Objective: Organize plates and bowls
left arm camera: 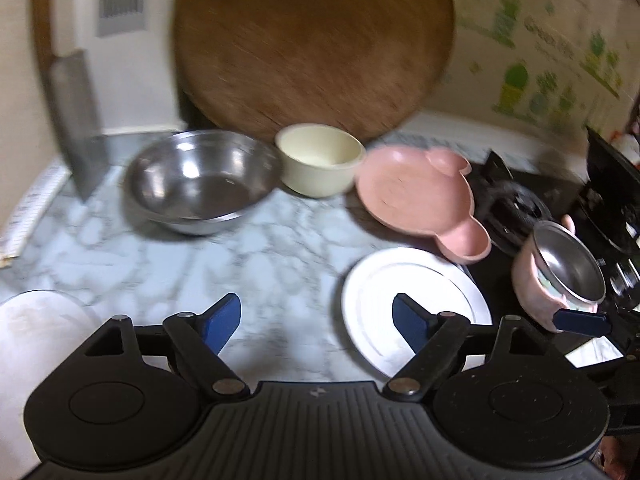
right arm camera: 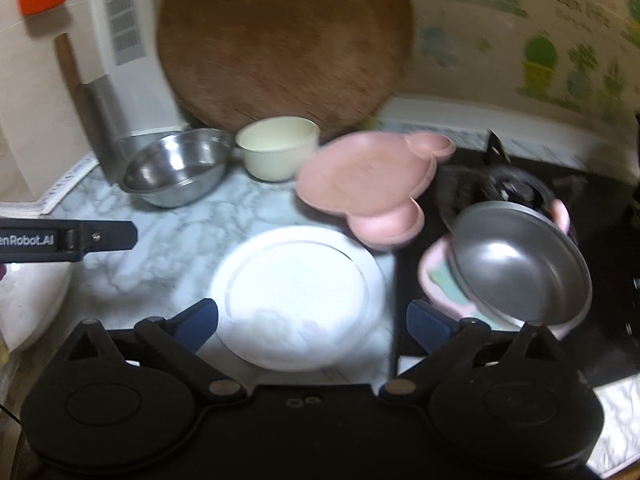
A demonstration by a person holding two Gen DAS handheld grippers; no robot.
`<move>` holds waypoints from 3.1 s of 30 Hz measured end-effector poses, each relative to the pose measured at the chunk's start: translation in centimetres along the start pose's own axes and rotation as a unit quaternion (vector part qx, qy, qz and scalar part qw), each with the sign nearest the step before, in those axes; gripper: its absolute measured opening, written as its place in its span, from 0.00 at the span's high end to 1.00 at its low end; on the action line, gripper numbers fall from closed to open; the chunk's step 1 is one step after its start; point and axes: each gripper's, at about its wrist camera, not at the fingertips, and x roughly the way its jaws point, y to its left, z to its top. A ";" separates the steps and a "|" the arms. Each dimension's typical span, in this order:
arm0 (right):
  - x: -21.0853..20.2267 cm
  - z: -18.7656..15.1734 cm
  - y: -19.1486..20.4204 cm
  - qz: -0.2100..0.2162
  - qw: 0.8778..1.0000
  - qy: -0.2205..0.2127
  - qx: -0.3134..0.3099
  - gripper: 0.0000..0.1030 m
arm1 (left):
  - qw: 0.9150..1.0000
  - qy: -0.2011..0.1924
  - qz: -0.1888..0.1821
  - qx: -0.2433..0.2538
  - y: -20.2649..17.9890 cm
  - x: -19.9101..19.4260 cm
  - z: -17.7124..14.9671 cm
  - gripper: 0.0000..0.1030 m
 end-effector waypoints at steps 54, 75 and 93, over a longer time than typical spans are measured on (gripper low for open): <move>6.5 -0.7 -7.1 0.034 0.963 0.056 0.260 0.68 | 0.972 0.129 -0.128 -0.150 2.4 11.5 2.0 0.75; 5.7 -1.1 -5.9 0.040 0.970 0.062 0.231 0.89 | 0.973 0.112 -0.116 -0.164 3.8 8.5 0.1 0.88; 3.9 2.0 0.6 0.119 0.977 0.057 0.166 0.89 | 0.975 0.042 -0.058 -0.209 10.0 -1.4 -1.1 0.88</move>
